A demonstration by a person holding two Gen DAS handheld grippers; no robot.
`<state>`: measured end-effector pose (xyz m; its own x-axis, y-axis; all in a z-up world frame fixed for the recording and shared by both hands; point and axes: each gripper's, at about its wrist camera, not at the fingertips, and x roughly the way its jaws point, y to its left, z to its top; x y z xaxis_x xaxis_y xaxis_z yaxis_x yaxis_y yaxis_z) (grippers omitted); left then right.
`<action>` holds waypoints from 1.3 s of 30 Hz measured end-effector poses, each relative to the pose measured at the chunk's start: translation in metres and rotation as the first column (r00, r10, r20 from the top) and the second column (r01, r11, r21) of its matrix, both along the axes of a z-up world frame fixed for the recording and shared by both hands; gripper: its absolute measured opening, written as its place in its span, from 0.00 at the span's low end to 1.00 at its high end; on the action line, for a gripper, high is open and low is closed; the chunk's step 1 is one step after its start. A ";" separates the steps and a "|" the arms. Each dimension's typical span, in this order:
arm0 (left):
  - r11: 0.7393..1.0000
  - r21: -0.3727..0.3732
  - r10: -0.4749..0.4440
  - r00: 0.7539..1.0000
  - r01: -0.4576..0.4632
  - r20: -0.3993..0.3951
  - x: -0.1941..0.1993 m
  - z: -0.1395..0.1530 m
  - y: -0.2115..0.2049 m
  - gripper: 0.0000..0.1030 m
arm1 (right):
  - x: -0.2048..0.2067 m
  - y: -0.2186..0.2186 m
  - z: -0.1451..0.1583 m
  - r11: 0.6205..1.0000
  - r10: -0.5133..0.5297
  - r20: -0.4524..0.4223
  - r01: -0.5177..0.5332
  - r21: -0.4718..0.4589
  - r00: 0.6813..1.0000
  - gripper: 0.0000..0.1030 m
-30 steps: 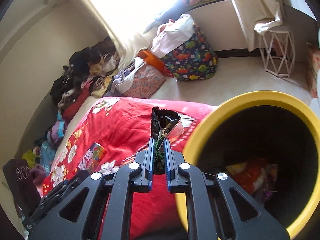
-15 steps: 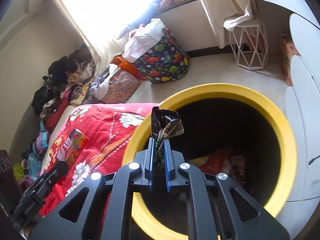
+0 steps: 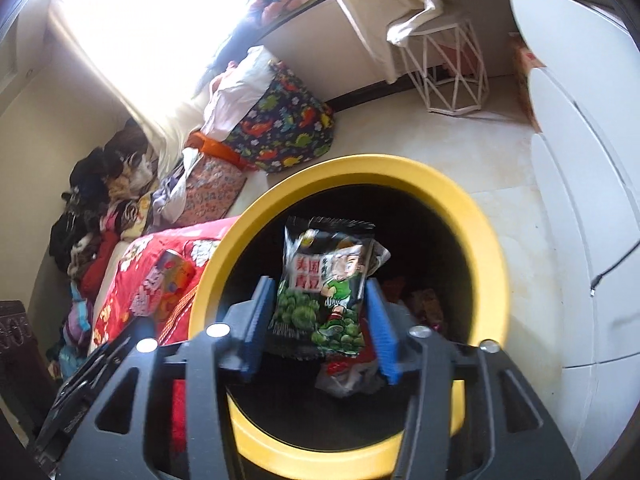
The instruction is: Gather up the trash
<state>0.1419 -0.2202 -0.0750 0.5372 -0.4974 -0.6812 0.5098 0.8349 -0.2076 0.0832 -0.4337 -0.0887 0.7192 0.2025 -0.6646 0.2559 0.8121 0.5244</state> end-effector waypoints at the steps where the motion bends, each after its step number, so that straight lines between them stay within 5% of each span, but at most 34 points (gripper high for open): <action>1: 1.000 -0.001 0.002 1.000 -0.002 -0.004 0.002 -0.002 -0.002 0.30 | -0.002 -0.002 0.000 1.000 -0.002 0.002 0.002 0.002 1.000 0.54; 3: 1.000 -0.005 -0.002 1.000 0.002 -0.010 0.005 -0.003 -0.003 0.37 | -0.008 -0.006 0.003 1.000 -0.018 0.005 0.018 -0.007 1.000 0.58; 6: 1.000 -0.001 0.009 1.000 -0.009 -0.006 0.005 -0.003 0.000 0.64 | -0.015 -0.006 0.007 0.999 -0.026 0.015 0.027 -0.031 1.000 0.63; 9: 1.000 -0.009 0.026 1.000 -0.026 -0.003 0.003 0.000 0.009 0.70 | -0.022 0.000 0.014 0.997 -0.020 0.036 0.023 -0.077 0.999 0.69; 12: 0.998 0.003 0.064 0.998 -0.064 0.025 -0.003 0.005 0.021 0.90 | -0.030 0.014 0.025 0.989 0.007 0.072 0.004 -0.145 0.997 0.77; 19: 0.984 -0.017 0.178 0.976 -0.177 0.122 -0.026 0.026 0.070 0.89 | -0.059 0.057 0.047 0.945 0.066 0.209 0.006 -0.326 0.976 0.94; 24: 0.970 -0.035 0.241 0.947 -0.239 0.213 -0.059 0.038 0.107 0.90 | -0.084 0.097 0.060 0.880 0.107 0.338 0.070 -0.471 0.935 0.94; 31: 0.932 -0.054 0.359 0.897 -0.357 0.258 -0.089 0.045 0.148 0.90 | -0.114 0.127 0.062 0.871 0.101 0.460 0.146 -0.469 0.882 0.94; 39: 0.924 -0.072 0.378 0.874 -0.375 0.305 -0.103 0.054 0.158 0.90 | -0.116 0.138 0.064 0.853 0.145 0.467 0.129 -0.506 0.872 0.94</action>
<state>0.0388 -0.0618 -0.0215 0.8664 -0.2217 -0.4474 0.1971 0.9751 -0.1015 -0.0328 -0.2961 -0.0243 0.9669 -0.0560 -0.2489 0.0805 0.9928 0.0892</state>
